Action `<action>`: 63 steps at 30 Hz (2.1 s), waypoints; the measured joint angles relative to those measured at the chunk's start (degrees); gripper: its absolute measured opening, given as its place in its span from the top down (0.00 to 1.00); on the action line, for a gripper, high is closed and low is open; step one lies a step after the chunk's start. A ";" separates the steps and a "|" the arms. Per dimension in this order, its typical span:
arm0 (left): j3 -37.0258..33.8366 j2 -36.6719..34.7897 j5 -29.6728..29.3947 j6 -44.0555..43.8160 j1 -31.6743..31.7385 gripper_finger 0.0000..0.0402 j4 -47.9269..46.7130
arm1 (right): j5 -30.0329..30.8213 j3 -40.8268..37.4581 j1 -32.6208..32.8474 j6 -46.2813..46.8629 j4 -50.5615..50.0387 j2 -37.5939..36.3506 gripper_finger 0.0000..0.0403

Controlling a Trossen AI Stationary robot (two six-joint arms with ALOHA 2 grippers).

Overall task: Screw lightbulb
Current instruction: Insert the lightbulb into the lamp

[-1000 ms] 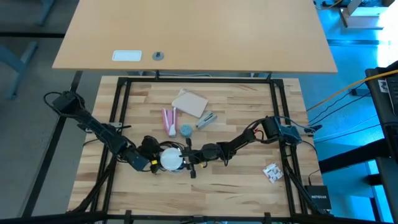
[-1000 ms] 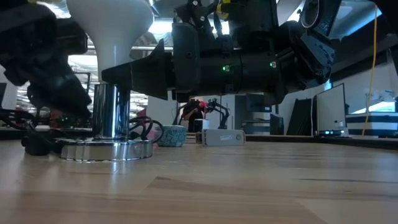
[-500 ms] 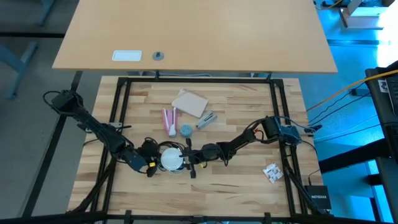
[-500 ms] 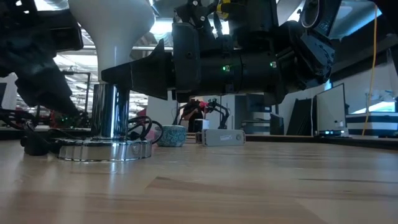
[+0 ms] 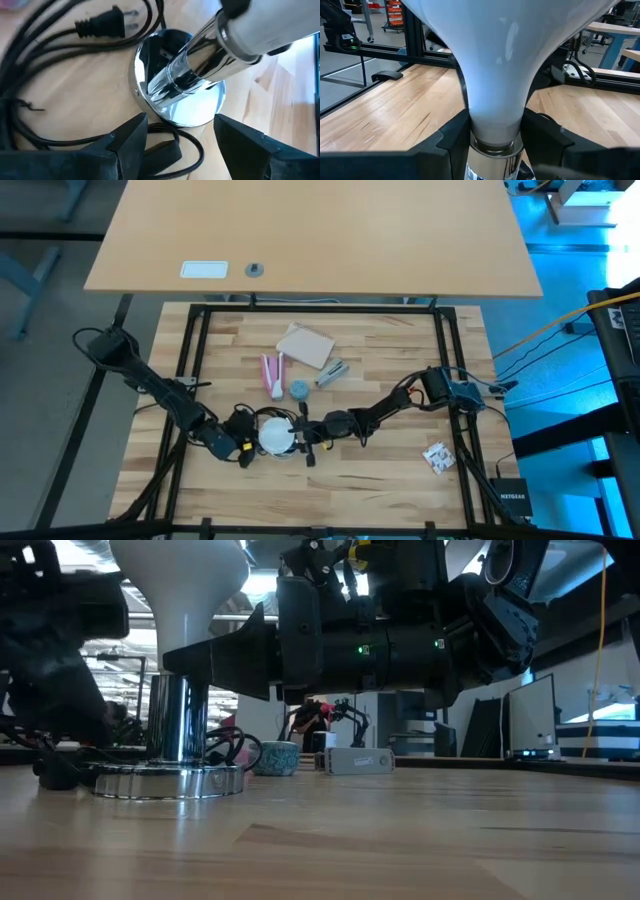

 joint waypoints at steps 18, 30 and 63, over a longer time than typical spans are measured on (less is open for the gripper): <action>4.38 8.69 -1.73 2.61 0.51 0.45 -3.94 | -0.09 0.01 0.00 0.02 0.01 0.00 0.59; 4.92 8.69 -5.23 8.86 3.43 0.45 -5.56 | 0.11 0.01 -0.02 -0.11 0.26 0.00 0.59; 4.98 8.56 -1.91 3.94 0.36 0.45 -6.13 | 1.01 0.02 0.11 0.14 0.28 0.00 0.59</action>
